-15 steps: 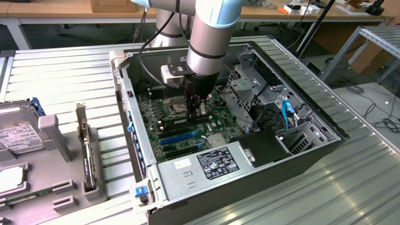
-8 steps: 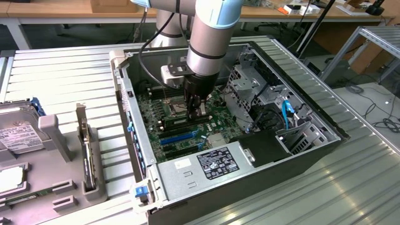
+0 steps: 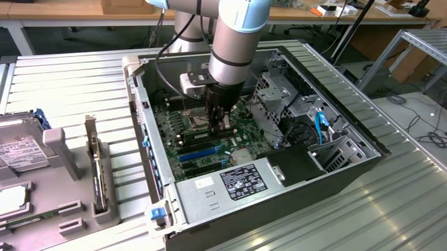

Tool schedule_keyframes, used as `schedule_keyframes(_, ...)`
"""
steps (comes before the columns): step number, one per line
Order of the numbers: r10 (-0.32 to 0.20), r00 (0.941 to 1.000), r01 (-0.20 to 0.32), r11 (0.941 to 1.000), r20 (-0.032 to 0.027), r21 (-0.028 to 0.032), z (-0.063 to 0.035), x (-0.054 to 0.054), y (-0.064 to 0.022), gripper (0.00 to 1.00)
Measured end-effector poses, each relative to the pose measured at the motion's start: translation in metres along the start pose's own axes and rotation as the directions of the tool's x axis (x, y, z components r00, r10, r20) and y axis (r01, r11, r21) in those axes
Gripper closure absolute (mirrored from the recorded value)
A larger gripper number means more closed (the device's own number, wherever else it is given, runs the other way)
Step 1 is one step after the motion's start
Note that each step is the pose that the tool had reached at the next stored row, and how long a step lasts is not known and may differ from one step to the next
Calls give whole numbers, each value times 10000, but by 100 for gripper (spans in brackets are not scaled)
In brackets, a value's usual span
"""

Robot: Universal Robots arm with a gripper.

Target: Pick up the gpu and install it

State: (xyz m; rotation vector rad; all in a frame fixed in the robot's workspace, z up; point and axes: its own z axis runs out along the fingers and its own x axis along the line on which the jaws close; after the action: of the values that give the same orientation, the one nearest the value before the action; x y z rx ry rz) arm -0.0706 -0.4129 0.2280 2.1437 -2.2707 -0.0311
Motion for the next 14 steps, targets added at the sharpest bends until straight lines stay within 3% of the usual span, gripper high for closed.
schedule_keyframes(14,-14,10000,14,10000,-1,-24,2,-12,-6,86)
